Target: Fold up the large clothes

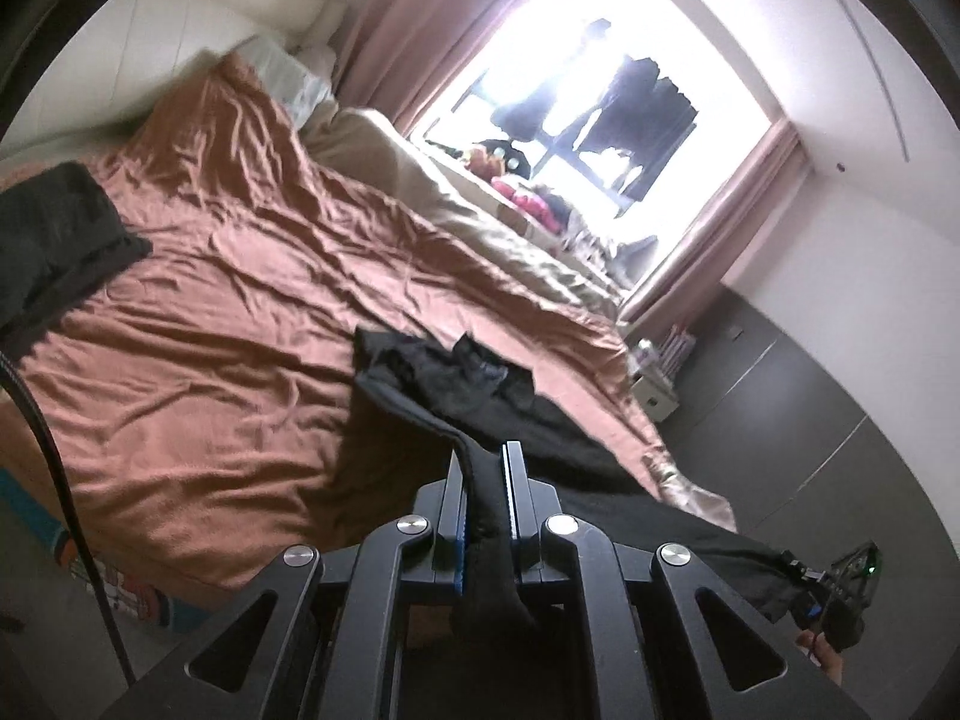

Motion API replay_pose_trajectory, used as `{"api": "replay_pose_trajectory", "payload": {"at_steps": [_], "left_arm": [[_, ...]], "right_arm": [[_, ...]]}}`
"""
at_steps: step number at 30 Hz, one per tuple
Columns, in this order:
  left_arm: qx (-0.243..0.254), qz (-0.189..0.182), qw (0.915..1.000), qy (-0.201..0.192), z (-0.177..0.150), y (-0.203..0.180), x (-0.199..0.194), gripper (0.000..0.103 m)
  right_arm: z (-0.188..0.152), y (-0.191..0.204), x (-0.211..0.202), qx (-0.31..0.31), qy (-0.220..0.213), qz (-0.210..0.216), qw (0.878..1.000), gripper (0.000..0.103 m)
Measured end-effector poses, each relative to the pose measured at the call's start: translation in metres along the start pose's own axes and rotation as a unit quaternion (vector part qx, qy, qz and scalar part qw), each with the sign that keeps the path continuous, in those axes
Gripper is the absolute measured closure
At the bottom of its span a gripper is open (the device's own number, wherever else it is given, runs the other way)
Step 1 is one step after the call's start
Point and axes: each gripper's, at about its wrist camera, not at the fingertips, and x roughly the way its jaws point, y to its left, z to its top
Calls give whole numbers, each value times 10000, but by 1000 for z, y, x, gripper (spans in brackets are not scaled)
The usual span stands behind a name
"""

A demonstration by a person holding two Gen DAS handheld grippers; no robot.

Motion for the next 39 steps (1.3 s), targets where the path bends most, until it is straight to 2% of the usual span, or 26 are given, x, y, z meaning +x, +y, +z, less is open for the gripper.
{"api": "replay_pose_trajectory", "payload": {"at_steps": [6, 11, 23, 30, 39], "left_arm": [[76, -209, 9993, -302, 7, -15, -42, 93], [78, -419, 9978, -513, 5, -23, -70, 93], [30, -280, 9992, -268, -8, -13, -48, 93], [70, -315, 9993, -203, 17, -18, -24, 93], [336, -238, 9987, -314, 91, -30, 38, 93]], "right_arm": [[-14, 21, -36, -221, -229, 197, 9993, 100], [-24, 25, -53, -325, -374, 272, 9984, 100], [-40, -2, -41, -187, -199, 12, 9996, 100], [-11, -4, -20, -10, -288, 92, 9995, 100], [55, 6, 50, -228, -474, 79, 9986, 100]]}}
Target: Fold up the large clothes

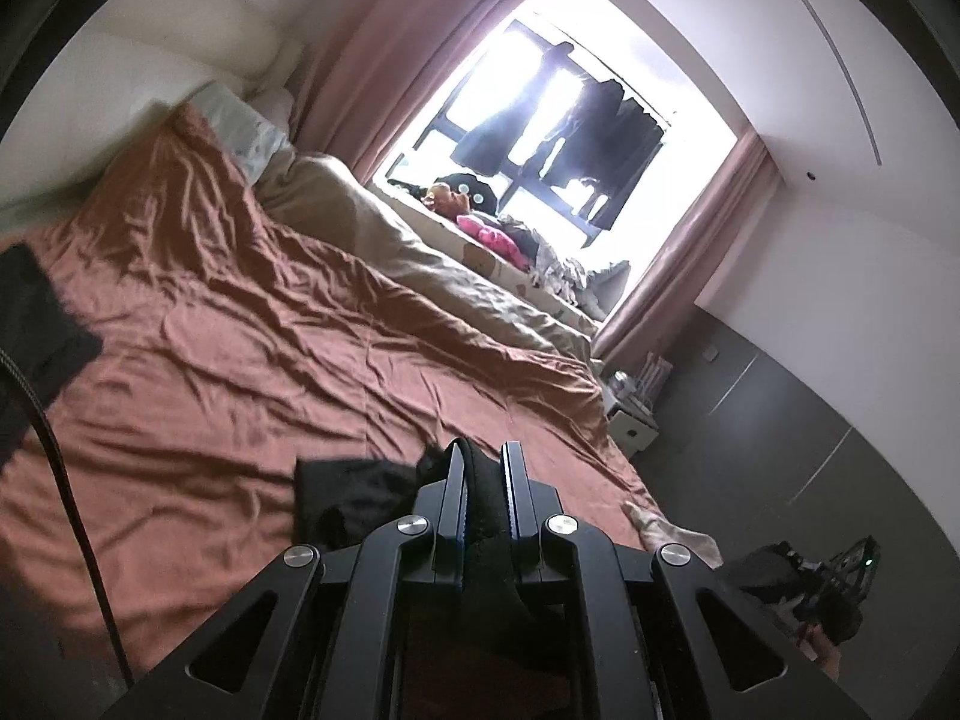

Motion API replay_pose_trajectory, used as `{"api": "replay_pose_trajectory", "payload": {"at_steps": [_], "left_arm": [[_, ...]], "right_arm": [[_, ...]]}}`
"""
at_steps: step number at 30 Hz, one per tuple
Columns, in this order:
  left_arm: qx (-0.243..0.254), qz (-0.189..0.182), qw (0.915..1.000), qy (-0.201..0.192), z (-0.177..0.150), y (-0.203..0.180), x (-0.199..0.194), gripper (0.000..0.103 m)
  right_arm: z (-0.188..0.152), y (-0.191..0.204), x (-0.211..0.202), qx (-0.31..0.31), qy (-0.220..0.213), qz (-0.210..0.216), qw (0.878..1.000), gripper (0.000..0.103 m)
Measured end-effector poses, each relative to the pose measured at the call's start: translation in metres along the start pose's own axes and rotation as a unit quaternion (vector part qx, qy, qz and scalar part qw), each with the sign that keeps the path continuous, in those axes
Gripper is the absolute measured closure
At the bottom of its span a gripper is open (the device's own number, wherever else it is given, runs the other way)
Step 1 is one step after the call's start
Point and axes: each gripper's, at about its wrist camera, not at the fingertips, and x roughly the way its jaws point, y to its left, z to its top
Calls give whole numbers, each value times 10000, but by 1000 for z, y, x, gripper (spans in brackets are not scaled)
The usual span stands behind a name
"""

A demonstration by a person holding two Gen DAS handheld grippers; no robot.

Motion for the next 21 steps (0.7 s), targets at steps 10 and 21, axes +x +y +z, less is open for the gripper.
{"api": "replay_pose_trajectory", "payload": {"at_steps": [10, 21], "left_arm": [[186, 281, 9991, 253, 49, 15, 102, 93], [242, 639, 9950, 726, 58, 60, 217, 93]], "right_arm": [[37, -16, 96, -45, 58, -270, 9996, 100], [61, -46, 211, -41, 459, -708, 9964, 100]]}}
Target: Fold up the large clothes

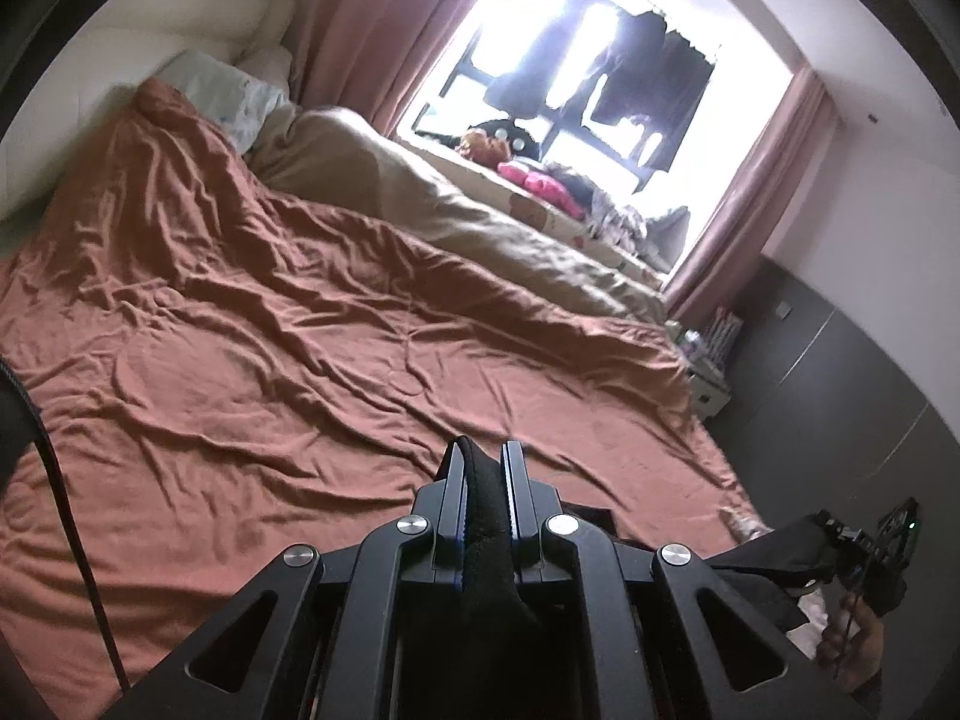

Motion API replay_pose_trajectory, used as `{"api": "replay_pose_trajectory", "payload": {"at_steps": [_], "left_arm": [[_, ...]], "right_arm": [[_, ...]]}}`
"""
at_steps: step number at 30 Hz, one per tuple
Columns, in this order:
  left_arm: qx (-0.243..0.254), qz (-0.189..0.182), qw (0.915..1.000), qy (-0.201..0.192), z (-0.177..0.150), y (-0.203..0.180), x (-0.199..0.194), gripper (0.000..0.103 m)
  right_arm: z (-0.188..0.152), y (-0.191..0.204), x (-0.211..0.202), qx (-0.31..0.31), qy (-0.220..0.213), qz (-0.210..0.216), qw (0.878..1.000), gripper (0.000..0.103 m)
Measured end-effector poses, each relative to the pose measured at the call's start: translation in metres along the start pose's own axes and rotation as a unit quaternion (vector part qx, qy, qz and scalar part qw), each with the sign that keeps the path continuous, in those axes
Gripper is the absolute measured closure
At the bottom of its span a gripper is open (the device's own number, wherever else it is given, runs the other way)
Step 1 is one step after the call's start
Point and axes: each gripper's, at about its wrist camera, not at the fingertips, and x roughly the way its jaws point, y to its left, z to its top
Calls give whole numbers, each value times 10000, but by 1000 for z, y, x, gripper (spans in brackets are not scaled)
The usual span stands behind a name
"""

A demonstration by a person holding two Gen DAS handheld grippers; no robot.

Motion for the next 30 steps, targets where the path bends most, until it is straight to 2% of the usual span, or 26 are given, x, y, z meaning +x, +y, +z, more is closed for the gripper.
{"api": "replay_pose_trajectory", "payload": {"at_steps": [6, 11, 17, 19, 20, 21, 22, 23, 24, 25, 28, 30], "left_arm": [[-14, 212, 9993, 302, -3, 23, 66, 93], [-120, 387, 9977, 536, -13, 46, 107, 93], [-304, 630, 9896, 1261, -29, 70, 160, 90], [-347, 707, 9871, 1393, -33, 73, 168, 85], [-356, 691, 9873, 1382, -33, 73, 168, 80], [-357, 660, 9879, 1358, -32, 72, 167, 72], [-303, 698, 9886, 1302, -31, 70, 163, 63], [-248, 749, 9891, 1244, -29, 68, 160, 42], [-187, 761, 9903, 1145, -27, 65, 155, 26], [-131, 745, 9920, 1012, -24, 62, 148, 23], [-1, 825, 9934, 802, -16, 55, 131, 21], [91, 823, 9928, 867, -17, 51, 128, 21]], "right_arm": [[12, -3, 56, -72, 310, -413, 9986, 100], [9, -4, 90, -105, 521, -634, 9966, 100], [3, -6, 130, -92, 877, -1239, 9884, 97], [3, 1, 135, -98, 880, -1346, 9869, 92], [5, 4, 136, -113, 861, -1376, 9867, 82], [6, 8, 135, -122, 828, -1336, 9875, 56], [8, 12, 134, -129, 805, -1279, 9884, 35], [10, 18, 133, -171, 777, -1315, 9881, 0], [12, 25, 128, -283, 660, -1400, 9875, 0], [13, 29, 125, -364, 620, -1412, 9874, 0], [16, 39, 116, -356, 659, -1245, 9894, 0], [17, 46, 110, -442, 655, -1267, 9888, 0]]}}
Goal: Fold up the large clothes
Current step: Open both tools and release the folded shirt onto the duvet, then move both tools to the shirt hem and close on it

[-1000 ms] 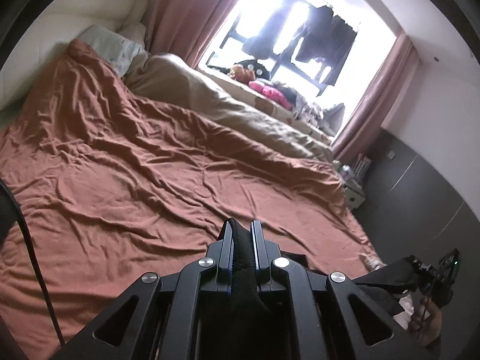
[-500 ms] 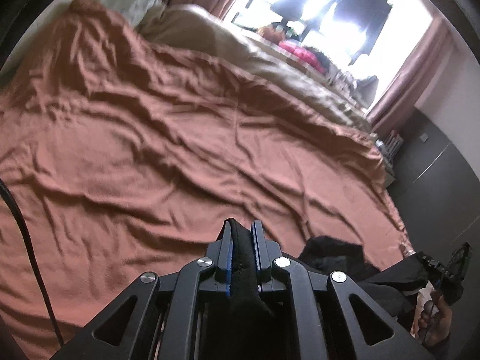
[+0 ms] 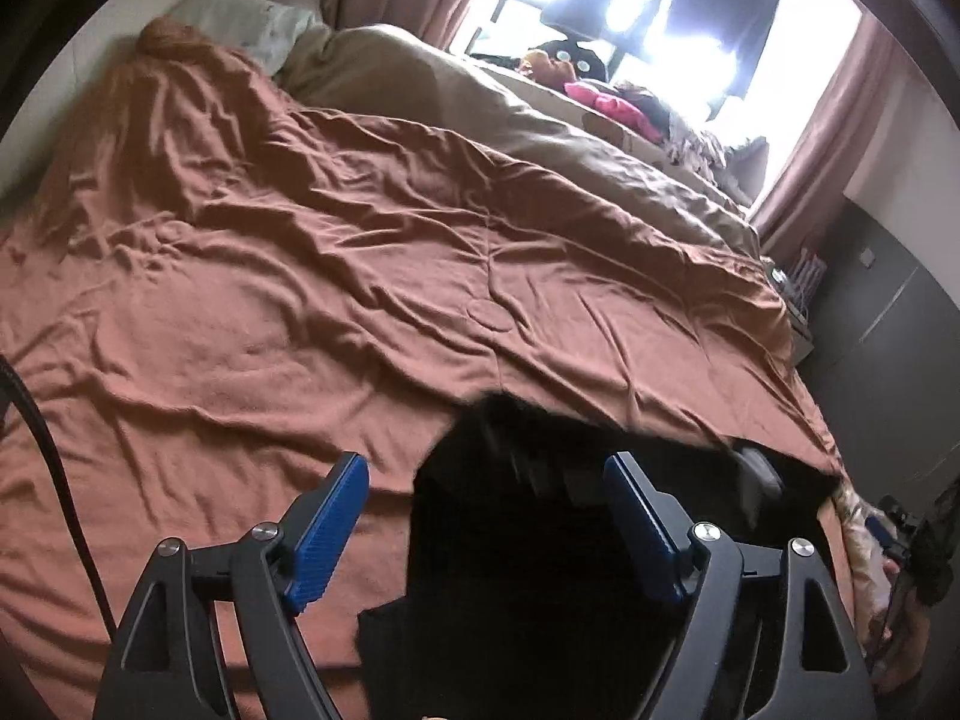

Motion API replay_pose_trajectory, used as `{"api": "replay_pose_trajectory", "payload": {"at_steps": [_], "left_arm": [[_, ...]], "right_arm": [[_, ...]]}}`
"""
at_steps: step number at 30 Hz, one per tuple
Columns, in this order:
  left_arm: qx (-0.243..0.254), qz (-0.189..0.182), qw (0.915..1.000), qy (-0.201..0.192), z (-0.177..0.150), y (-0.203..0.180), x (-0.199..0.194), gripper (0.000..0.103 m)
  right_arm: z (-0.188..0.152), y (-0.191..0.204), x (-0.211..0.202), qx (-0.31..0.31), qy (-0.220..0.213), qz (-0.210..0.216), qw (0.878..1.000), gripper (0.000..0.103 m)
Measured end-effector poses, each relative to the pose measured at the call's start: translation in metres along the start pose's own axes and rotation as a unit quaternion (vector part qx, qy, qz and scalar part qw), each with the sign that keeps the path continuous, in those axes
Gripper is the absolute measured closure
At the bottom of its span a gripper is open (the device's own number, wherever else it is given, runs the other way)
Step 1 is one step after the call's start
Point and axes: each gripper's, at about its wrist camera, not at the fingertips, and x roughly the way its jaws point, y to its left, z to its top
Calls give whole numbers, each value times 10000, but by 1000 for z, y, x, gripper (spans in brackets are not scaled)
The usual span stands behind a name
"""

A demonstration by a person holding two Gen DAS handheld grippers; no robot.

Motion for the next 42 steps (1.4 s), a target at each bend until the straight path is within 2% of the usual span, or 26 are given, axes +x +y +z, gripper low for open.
{"api": "replay_pose_trajectory", "payload": {"at_steps": [3, 7, 8, 11, 13, 14, 15, 19, 21, 23, 25, 27, 35, 41, 42], "left_arm": [[316, 82, 9989, 341, -12, -8, 5, 21], [741, 213, 9912, 1079, -37, -14, 27, 23], [784, 221, 9900, 1151, -44, -14, 29, 26], [941, 253, 9853, 1401, -60, -15, 40, 27], [1116, 369, 9800, 1606, -70, -17, 51, 31], [1224, 464, 9767, 1703, -74, -19, 57, 36], [1356, 577, 9729, 1783, -79, -21, 63, 38], [1586, 783, 9669, 1839, -85, -23, 80, 38], [1542, 839, 9672, 1836, -84, -22, 84, 38], [1496, 942, 9679, 1787, -81, -19, 89, 38], [1450, 1033, 9681, 1760, -79, -16, 94, 41], [1415, 1057, 9682, 1772, -76, -14, 99, 41], [1169, 1084, 9736, 1635, -62, -2, 110, 41], [950, 1096, 9780, 1497, -53, 5, 106, 46], [919, 1092, 9788, 1472, -51, 6, 102, 46]], "right_arm": [[-3, 8, -9, -270, 86, -83, 9996, 0], [-14, 9, -5, -713, 588, -210, 9955, 0], [-15, 9, -2, -802, 735, -253, 9937, 0], [-18, 11, 10, -1042, 1086, -320, 9881, 0], [-22, 17, 23, -1247, 1393, -388, 9816, 1], [-25, 20, 29, -1365, 1514, -428, 9781, 4], [-27, 26, 35, -1507, 1614, -469, 9742, 7], [-24, 56, 52, -1774, 1687, -271, 9692, 9], [-30, 80, 67, -2107, 1871, -178, 9593, 9], [-42, 104, 86, -2552, 2108, -264, 9433, 10], [-53, 122, 112, -2922, 2315, -478, 9267, 20], [-56, 126, 136, -2971, 2457, -634, 9205, 24], [-26, 132, 195, -2767, 2277, -1065, 9275, 26], [-23, 145, 221, -2497, 2082, -1337, 9362, 26], [-22, 145, 225, -2407, 2068, -1359, 9385, 30]]}}
